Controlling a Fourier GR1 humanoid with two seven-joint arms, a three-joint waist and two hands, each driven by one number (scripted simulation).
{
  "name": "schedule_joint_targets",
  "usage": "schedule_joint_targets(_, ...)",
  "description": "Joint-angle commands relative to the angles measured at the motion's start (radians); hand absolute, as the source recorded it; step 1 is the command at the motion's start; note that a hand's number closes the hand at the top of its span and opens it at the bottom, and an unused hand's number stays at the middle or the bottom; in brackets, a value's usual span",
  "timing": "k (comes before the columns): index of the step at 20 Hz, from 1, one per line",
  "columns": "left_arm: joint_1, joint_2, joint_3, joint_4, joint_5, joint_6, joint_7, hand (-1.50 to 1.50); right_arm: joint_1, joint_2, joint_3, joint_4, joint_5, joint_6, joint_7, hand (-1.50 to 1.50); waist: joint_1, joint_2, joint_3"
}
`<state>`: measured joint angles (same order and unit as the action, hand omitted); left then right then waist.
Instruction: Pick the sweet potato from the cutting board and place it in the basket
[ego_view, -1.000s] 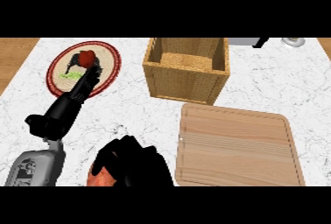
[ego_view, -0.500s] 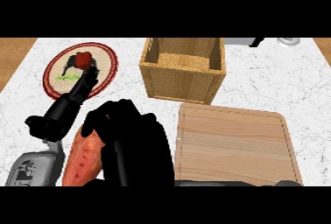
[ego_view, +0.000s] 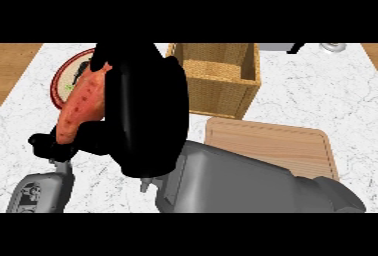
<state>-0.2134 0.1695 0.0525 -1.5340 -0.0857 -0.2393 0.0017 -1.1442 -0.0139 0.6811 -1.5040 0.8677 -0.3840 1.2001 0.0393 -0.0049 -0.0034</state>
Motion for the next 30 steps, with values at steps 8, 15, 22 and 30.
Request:
schedule_joint_targets(8,-0.008,0.013,0.017,-0.001,0.008,-0.007,0.009,0.0,-0.149,0.013,-0.25,0.316,0.068,-0.136,0.085,1.5,-0.013,0.007,0.002)
schedule_joint_targets(15,0.042,-0.024,-0.013,-0.07,-0.003,0.016,0.016,0.0,-0.14,-0.003,-0.408,0.427,-0.014,-0.111,-0.099,1.5,-0.023,0.006,0.003)
schedule_joint_targets(22,0.099,-0.001,-0.001,-0.072,-0.001,-0.015,-0.023,0.0,-0.016,0.014,-0.399,0.501,-0.022,-0.221,-0.251,1.5,-0.026,0.006,0.003)
schedule_joint_targets(30,0.061,-0.033,-0.015,-0.034,-0.036,0.024,-0.025,0.0,0.068,0.013,-0.447,0.589,0.05,-0.336,-0.427,1.5,-0.031,0.008,0.003)
